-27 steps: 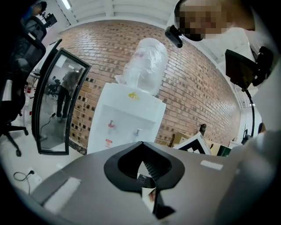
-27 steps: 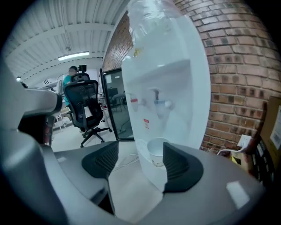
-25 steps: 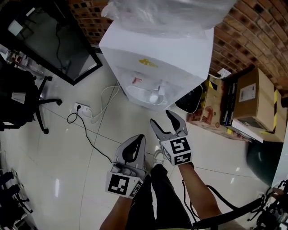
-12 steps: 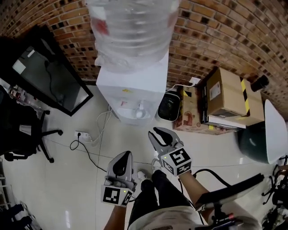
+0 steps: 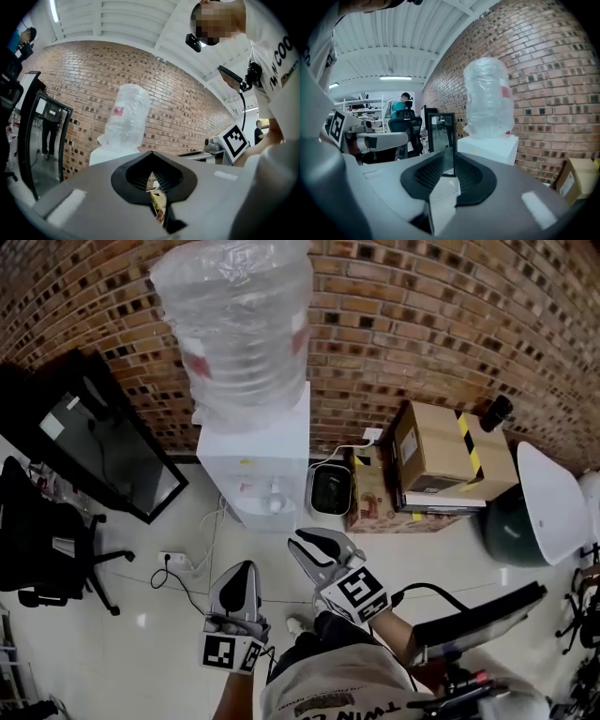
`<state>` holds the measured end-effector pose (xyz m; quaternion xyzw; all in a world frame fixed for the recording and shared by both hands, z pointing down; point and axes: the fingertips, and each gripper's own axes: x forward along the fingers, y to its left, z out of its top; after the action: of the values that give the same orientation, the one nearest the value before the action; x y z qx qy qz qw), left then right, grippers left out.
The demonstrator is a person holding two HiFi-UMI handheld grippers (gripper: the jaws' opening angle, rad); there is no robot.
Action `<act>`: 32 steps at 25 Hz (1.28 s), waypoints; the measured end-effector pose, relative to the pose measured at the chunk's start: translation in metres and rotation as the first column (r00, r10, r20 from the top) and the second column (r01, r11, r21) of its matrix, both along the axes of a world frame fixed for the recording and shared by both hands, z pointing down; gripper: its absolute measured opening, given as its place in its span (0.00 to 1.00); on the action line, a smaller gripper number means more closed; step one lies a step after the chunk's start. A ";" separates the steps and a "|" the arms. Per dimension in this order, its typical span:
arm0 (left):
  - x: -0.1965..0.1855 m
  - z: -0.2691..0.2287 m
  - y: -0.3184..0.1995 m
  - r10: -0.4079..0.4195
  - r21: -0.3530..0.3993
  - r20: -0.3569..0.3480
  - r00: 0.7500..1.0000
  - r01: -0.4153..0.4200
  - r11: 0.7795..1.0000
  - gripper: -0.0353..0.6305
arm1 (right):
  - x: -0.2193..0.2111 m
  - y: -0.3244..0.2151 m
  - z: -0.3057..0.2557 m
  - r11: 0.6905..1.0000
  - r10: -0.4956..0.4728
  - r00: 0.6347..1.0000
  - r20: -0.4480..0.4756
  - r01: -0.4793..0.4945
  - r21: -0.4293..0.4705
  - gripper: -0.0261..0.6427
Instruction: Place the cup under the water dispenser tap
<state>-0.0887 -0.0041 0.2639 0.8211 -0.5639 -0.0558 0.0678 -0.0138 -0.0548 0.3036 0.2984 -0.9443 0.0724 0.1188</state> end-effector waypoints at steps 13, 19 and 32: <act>0.014 -0.034 0.040 0.009 0.050 -0.004 1.000 -0.009 0.999 0.04 | -0.013 0.052 -0.064 0.996 -0.007 0.996 0.083 0.000 0.092 0.05; 0.010 -0.038 0.045 0.006 0.055 -0.011 1.000 -0.005 0.998 0.04 | -0.005 0.063 -0.061 0.998 0.002 0.998 0.065 -0.007 0.068 0.05; 0.044 -0.045 0.083 -0.038 0.061 0.020 0.999 0.037 0.997 0.04 | 0.025 0.105 -0.068 0.995 -0.050 0.996 0.078 0.043 0.087 0.05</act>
<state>-0.0451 0.0788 0.2189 0.8125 -0.5781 -0.0653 0.0359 0.0109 0.0506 0.2358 0.2777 -0.9573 0.0412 0.0695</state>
